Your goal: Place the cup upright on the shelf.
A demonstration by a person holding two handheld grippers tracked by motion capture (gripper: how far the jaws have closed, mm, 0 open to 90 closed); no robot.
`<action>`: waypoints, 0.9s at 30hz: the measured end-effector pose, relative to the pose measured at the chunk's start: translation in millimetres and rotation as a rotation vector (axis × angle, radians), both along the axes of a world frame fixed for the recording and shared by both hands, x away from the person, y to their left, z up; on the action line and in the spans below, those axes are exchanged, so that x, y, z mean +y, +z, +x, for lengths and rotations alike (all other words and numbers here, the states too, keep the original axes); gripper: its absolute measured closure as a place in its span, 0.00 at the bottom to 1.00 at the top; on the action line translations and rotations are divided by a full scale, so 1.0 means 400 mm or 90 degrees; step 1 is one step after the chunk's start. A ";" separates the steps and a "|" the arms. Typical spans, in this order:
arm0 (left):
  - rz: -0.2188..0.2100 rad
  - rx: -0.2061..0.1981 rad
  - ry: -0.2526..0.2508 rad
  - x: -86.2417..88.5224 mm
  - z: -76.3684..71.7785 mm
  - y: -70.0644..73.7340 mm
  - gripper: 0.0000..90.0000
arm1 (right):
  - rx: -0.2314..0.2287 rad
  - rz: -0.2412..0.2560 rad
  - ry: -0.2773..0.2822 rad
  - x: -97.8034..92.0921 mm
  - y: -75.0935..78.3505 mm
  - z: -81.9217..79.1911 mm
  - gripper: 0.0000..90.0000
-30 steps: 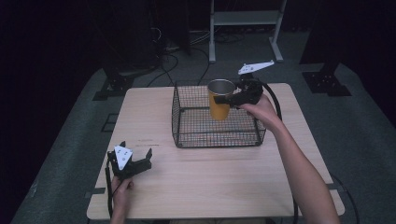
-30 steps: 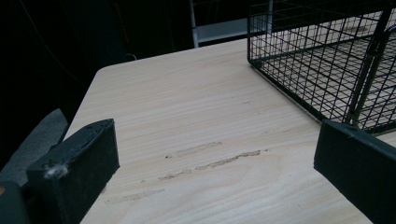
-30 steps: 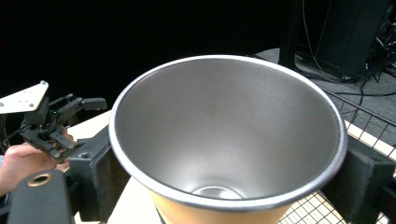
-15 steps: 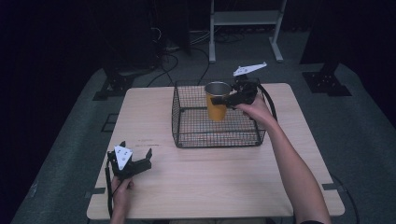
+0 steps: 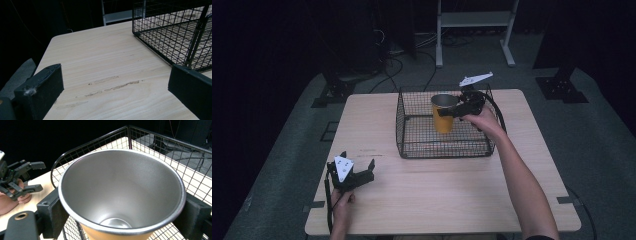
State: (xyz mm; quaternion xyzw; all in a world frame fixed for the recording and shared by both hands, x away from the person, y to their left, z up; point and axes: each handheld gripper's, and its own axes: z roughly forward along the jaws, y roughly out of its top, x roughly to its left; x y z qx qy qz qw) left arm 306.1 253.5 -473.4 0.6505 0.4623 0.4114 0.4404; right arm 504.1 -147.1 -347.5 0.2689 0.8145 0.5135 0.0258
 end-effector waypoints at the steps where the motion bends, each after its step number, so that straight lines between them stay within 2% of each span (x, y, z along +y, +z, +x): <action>1: 0.000 0.000 0.000 0.000 0.000 0.000 0.00 | -0.001 0.001 0.002 0.001 -0.003 0.002 0.14; 3: 0.000 0.000 0.000 0.000 0.000 0.000 0.00 | 0.001 0.006 0.003 0.003 -0.009 0.006 0.14; 10: -0.001 0.000 -0.001 0.000 0.000 0.000 0.00 | 0.003 -0.006 0.004 0.017 -0.027 0.012 0.14; 14: 0.000 0.000 -0.001 0.000 0.000 0.000 0.00 | -0.001 -0.018 -0.004 0.025 -0.037 0.018 0.14; 27: -0.002 0.000 -0.002 0.001 -0.001 0.000 0.00 | 0.016 -0.060 -0.024 0.020 -0.083 0.044 0.14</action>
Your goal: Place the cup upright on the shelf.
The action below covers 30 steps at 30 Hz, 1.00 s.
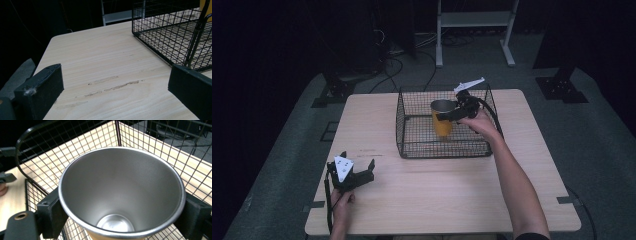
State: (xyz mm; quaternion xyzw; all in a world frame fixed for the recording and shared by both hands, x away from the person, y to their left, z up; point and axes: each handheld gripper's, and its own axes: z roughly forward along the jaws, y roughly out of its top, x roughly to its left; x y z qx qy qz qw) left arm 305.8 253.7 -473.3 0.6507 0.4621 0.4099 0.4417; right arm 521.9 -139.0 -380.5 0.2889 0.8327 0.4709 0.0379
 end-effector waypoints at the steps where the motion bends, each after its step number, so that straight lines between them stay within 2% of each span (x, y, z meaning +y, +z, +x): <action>1: 0.000 0.000 0.000 0.000 0.000 0.000 0.00 | -0.001 -0.003 0.000 0.000 -0.002 0.001 0.14; 4: -0.001 0.000 0.000 0.000 0.000 0.000 0.00 | -0.004 -0.019 -0.007 0.001 -0.009 0.002 0.13; 8: 0.000 0.000 -0.001 0.000 0.000 0.000 0.00 | -0.010 -0.022 -0.018 0.000 -0.021 0.004 0.13; 17: -0.001 0.000 -0.001 0.001 0.000 0.000 0.00 | 0.003 -0.046 -0.023 0.002 -0.041 0.012 0.13; 20: -0.001 0.000 -0.001 0.001 0.000 0.000 0.00 | 0.001 -0.066 -0.027 0.005 -0.045 0.013 0.13; 30: -0.001 0.000 -0.001 0.001 0.000 0.000 0.00 | 0.001 -0.071 -0.022 0.014 -0.050 0.016 0.13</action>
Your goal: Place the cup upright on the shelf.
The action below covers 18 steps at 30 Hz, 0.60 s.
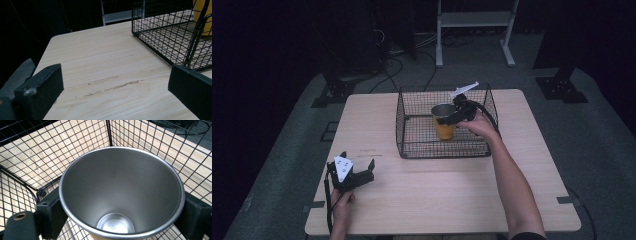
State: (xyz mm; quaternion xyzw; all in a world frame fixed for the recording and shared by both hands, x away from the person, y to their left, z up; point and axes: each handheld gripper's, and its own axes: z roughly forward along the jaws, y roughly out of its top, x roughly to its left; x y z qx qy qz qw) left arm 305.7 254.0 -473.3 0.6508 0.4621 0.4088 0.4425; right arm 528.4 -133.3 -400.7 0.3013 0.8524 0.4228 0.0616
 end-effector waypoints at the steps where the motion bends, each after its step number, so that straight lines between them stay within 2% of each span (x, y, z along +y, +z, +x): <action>1: 0.000 0.000 0.000 0.000 0.000 0.000 0.00 | 0.000 -0.001 0.000 0.001 0.000 0.000 0.13; 14: 0.001 0.000 0.000 0.000 0.000 0.000 0.00 | -0.006 -0.008 0.005 0.000 0.000 -0.004 0.12; 18: 0.001 0.000 0.000 0.000 0.000 0.000 0.00 | -0.017 -0.013 0.003 0.001 0.001 -0.007 0.10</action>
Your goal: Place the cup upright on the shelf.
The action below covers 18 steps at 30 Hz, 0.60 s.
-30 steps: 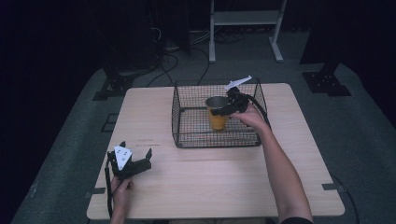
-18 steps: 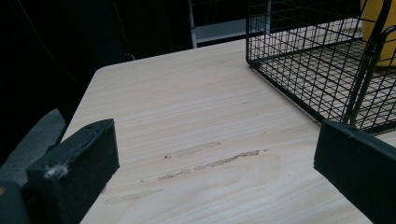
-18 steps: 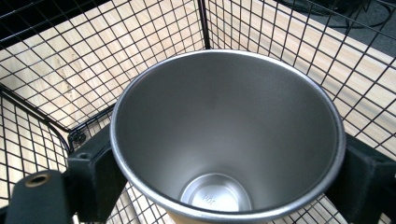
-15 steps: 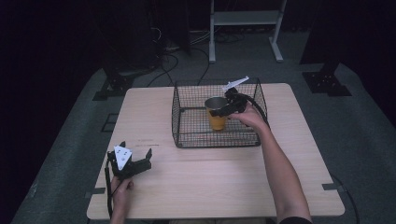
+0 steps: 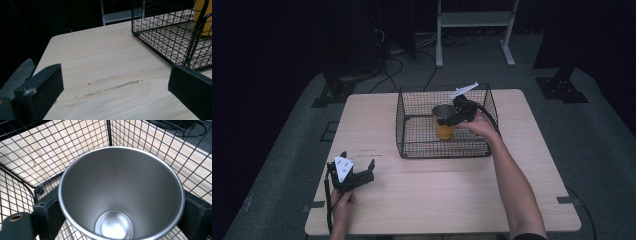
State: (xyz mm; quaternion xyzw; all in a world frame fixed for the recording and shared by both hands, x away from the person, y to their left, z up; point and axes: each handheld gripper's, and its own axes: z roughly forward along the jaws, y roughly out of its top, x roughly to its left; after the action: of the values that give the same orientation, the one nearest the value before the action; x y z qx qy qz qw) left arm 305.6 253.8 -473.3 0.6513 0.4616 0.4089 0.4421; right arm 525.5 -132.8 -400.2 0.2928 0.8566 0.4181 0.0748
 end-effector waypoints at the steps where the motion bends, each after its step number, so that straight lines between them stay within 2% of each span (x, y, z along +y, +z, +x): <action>1: 0.000 0.000 0.000 0.000 0.000 0.000 0.00 | -0.003 -0.002 0.000 0.001 0.001 -0.001 0.10; 6: 0.000 0.000 0.000 0.000 0.000 0.000 0.00 | -0.006 -0.007 0.003 0.003 0.001 -0.004 0.08; 10: 0.000 0.000 0.000 0.000 0.000 0.000 0.00 | -0.011 -0.002 0.000 0.004 0.004 -0.006 0.02; 18: 0.001 0.000 0.000 0.000 0.000 0.000 0.00 | -0.026 0.010 -0.001 0.008 0.018 -0.013 0.02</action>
State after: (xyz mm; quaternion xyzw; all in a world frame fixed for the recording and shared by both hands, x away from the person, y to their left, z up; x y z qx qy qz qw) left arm 305.6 253.6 -473.3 0.6518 0.4612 0.4092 0.4416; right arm 520.2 -129.7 -393.2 0.2853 0.8515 0.4306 0.0904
